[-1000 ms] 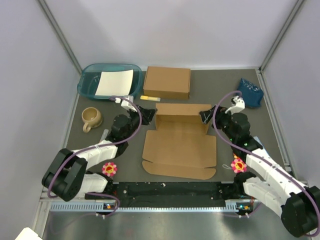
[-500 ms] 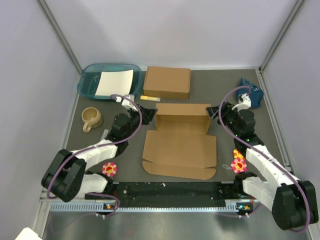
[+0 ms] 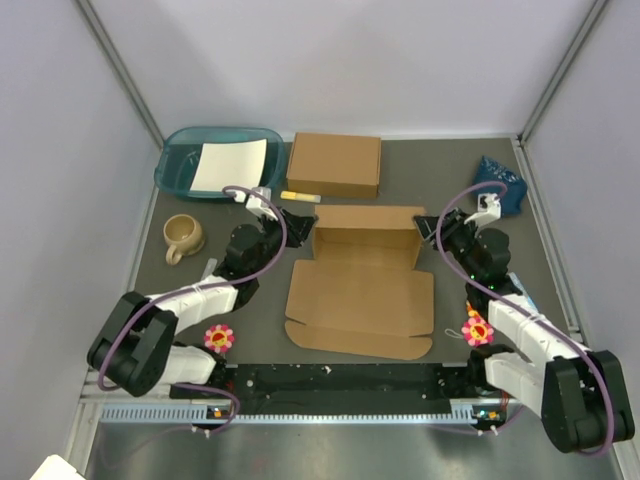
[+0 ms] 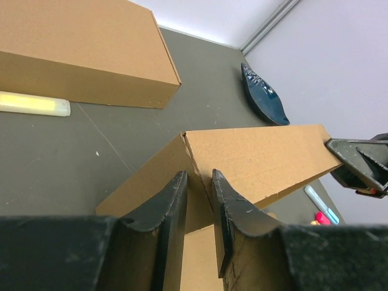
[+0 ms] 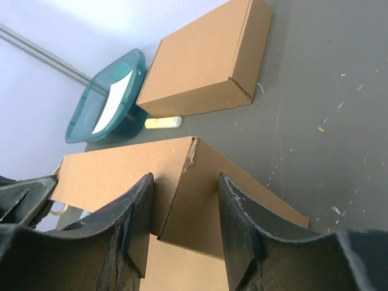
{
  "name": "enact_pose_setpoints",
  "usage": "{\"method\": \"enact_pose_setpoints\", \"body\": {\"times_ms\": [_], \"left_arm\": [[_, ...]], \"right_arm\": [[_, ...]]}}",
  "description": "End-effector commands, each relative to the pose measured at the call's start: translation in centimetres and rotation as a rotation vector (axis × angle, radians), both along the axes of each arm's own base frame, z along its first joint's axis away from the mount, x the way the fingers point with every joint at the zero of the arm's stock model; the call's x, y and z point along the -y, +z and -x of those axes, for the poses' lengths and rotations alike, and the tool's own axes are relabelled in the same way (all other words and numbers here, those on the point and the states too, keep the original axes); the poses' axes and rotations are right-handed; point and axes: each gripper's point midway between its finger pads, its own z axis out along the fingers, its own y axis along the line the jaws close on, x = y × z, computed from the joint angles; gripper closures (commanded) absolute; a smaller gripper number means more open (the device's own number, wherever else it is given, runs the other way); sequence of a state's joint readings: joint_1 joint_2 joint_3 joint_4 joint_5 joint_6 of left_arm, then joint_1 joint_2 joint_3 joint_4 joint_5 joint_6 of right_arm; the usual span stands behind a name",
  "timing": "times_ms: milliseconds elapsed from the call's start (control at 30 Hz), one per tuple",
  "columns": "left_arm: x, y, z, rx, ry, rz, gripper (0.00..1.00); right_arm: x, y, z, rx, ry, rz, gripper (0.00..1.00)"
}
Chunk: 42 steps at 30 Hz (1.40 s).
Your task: Fold the paper box
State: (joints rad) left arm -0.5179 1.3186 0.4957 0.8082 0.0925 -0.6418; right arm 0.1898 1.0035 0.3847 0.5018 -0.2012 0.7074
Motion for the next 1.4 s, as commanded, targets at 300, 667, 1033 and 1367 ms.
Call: {"method": "enact_pose_setpoints", "body": {"times_ms": [300,667,1033,1367], "left_arm": [[0.7,-9.8,3.5,-0.266,-0.103,-0.086,0.73],[0.4,-14.1,5.4,-0.353,-0.1,-0.083,0.74],[-0.2,-15.8,5.8,-0.374,-0.087,-0.099,0.75],[0.9,-8.9,3.9,-0.245,-0.091,-0.028,0.34]], "right_arm": [[0.4,-12.8,6.2,-0.336,0.01,-0.016,0.7],[1.1,-15.5,7.5,-0.46,-0.036,-0.018,0.7],[1.3,-15.7,7.7,-0.509,-0.064,-0.033,0.64],[1.3,-12.8,7.2,-0.438,-0.053,-0.014,0.59]]}}
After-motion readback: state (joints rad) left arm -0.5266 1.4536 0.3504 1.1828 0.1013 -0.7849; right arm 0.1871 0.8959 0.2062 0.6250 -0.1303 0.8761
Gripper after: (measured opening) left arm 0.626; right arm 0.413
